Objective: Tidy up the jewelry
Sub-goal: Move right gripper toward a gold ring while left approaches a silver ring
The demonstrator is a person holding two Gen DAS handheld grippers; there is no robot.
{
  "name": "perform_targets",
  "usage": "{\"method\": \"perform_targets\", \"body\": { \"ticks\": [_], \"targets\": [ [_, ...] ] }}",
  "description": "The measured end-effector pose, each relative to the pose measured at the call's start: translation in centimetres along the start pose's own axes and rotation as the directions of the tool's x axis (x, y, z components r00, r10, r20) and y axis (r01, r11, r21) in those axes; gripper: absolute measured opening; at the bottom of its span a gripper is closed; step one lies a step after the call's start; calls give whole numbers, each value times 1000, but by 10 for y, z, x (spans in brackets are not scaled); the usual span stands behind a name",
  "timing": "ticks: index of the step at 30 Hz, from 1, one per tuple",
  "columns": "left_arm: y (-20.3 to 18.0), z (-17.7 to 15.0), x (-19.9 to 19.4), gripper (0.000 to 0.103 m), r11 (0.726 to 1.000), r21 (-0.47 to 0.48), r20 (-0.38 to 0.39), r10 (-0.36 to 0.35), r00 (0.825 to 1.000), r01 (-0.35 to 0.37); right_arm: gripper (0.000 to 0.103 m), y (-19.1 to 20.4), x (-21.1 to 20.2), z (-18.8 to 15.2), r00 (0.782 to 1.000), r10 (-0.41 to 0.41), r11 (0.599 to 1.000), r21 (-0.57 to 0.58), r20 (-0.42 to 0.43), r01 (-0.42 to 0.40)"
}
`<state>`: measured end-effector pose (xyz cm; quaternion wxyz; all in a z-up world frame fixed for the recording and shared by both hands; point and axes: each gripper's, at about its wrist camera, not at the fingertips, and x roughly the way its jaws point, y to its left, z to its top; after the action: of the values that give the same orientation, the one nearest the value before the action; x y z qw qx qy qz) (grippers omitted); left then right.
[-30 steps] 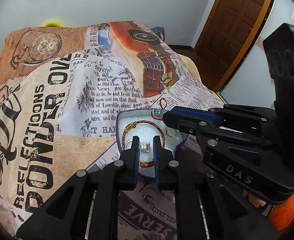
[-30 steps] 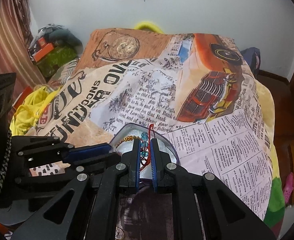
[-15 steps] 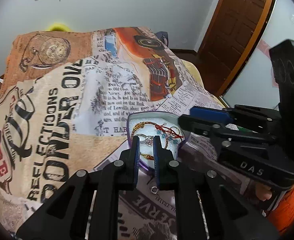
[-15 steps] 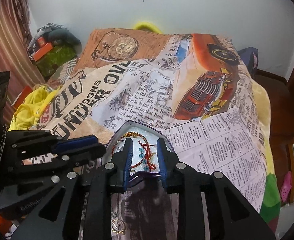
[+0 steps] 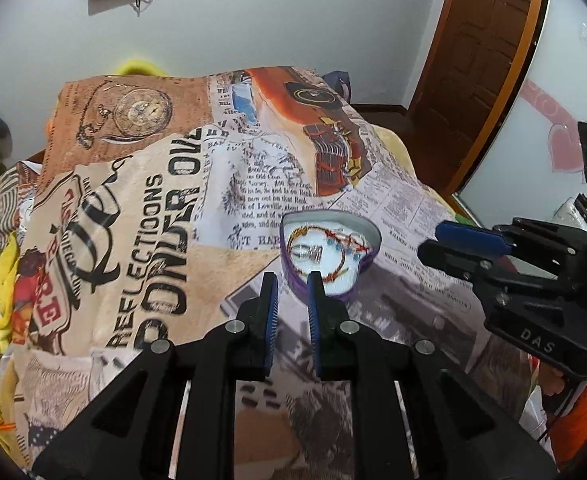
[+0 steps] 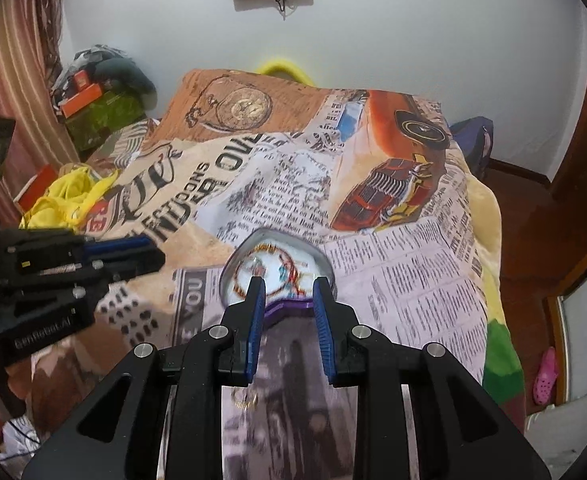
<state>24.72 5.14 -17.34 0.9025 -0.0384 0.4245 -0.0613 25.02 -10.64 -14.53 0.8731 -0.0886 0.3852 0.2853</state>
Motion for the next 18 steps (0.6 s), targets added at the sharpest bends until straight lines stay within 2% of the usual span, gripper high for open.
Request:
{"method": "perform_targets", "body": {
  "ticks": [7, 10, 18],
  "targets": [
    [0, -23, -8, 21, 1000, 12, -24, 19, 1000, -18, 22, 14, 1, -27, 998, 3, 1000, -25, -62, -5],
    [1, -33, -6, 28, 1000, 7, -50, 8, 999, -8, 22, 19, 7, -38, 995, 18, 999, -29, -100, -21],
    [3, -56, 2, 29, 1000, 0, -112, -1, 994, 1, 22, 23, 23, -62, 983, 27, 999, -14, -179, -30]
  ]
}}
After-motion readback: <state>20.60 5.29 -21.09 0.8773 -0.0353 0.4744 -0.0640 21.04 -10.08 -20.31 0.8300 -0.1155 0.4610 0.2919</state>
